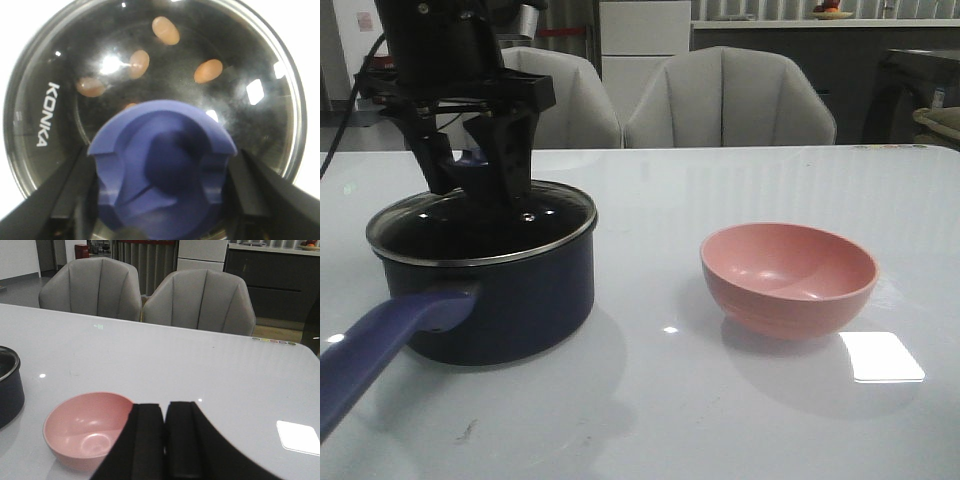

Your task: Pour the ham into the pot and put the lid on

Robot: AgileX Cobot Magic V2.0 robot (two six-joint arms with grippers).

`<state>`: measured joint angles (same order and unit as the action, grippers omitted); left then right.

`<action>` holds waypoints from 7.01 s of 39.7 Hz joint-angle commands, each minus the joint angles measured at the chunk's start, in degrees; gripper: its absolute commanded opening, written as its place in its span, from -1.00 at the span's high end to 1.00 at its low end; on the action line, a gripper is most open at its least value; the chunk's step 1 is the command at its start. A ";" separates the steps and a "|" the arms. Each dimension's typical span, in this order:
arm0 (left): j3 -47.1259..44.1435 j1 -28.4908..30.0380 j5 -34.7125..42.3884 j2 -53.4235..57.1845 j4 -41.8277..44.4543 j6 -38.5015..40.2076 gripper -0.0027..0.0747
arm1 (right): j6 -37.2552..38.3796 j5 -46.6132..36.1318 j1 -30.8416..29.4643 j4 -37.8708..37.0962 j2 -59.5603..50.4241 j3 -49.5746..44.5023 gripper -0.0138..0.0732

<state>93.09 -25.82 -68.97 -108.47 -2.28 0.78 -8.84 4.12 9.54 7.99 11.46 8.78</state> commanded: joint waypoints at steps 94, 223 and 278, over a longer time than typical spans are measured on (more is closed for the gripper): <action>-71.79 -0.14 43.55 103.44 2.28 0.30 0.63 | -0.14 -4.68 -0.37 -0.14 0.47 1.51 0.37; -95.26 19.97 72.09 110.00 0.98 4.99 0.64 | -0.19 8.50 -0.37 3.92 31.85 17.50 0.10; -95.26 19.97 72.20 109.89 0.98 4.99 0.64 | 10.04 -4.50 -0.44 -6.07 -12.51 -10.84 0.10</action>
<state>-0.40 -5.88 -1.45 0.36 -0.70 5.23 -2.42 5.58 9.28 4.79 -0.48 -1.44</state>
